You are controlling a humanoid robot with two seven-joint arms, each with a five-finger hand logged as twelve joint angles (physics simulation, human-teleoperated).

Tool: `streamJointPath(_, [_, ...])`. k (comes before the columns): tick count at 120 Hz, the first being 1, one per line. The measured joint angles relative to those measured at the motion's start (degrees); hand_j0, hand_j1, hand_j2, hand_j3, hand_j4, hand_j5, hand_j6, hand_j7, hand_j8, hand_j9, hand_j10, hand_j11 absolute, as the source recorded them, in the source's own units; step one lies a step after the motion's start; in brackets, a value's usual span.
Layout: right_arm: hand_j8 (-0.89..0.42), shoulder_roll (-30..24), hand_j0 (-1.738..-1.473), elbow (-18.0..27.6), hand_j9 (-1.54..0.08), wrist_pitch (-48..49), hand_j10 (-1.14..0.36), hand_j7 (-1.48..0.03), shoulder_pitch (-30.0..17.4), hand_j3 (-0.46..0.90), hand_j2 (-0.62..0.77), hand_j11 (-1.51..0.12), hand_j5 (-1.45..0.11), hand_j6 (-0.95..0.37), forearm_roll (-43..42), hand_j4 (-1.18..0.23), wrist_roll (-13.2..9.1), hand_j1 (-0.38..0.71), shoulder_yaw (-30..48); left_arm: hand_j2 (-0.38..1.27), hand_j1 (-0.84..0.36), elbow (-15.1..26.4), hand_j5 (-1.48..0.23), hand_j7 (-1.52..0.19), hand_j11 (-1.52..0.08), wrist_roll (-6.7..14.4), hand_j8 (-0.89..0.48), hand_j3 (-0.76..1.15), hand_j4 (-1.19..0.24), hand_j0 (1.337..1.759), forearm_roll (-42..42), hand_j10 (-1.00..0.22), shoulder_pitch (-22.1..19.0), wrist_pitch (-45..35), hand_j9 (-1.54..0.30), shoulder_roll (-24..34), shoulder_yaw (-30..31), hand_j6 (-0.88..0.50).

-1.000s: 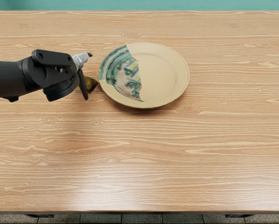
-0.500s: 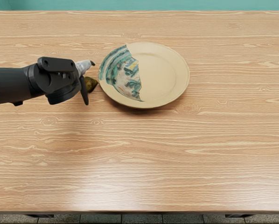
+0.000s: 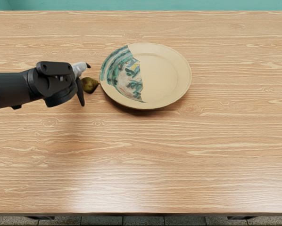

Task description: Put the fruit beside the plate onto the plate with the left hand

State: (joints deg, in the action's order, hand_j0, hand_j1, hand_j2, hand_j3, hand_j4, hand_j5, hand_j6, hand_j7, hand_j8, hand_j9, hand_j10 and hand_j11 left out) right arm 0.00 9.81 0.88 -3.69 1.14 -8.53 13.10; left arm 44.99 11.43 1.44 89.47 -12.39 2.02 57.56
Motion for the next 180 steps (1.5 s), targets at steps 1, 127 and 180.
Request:
streamJointPath(1, [0.0,0.0,-1.658,0.0,0.0,0.0,0.0,0.0,0.0,0.0,0.0,0.0,0.0,0.0,0.0,0.0,0.0,-0.35,0.0,0.02,0.23,-0.15,-0.13,-0.13,-0.13,0.0,-0.1,0.0,-0.1,1.658,-0.02,-0.1,-0.04,0.0,-0.13,0.0,0.01,-0.1])
streamJointPath(127, [0.0,0.0,-1.658,-0.02,0.0,0.0,0.0,0.0,0.0,0.0,0.0,0.0,0.0,0.0,0.0,0.0,0.0,-0.35,0.0,0.03,0.18,-5.25,-0.18,-0.18,-0.18,-0.1,-0.14,0.0,-0.14,1.658,-1.3,-0.14,-3.54,0.0,-0.18,-2.02,-0.41,-0.14])
streamJointPath(180, [0.0,0.0,-1.658,-0.01,0.0,0.0,0.0,0.0,0.0,0.0,0.0,0.0,0.0,0.0,0.0,0.0,0.0,-0.35,0.0,0.03,0.18,-5.18,-0.18,-0.18,-0.18,-0.05,-0.14,0.0,-0.14,1.658,-3.59,-0.14,-3.78,0.0,-0.18,-2.02,-0.97,-0.14])
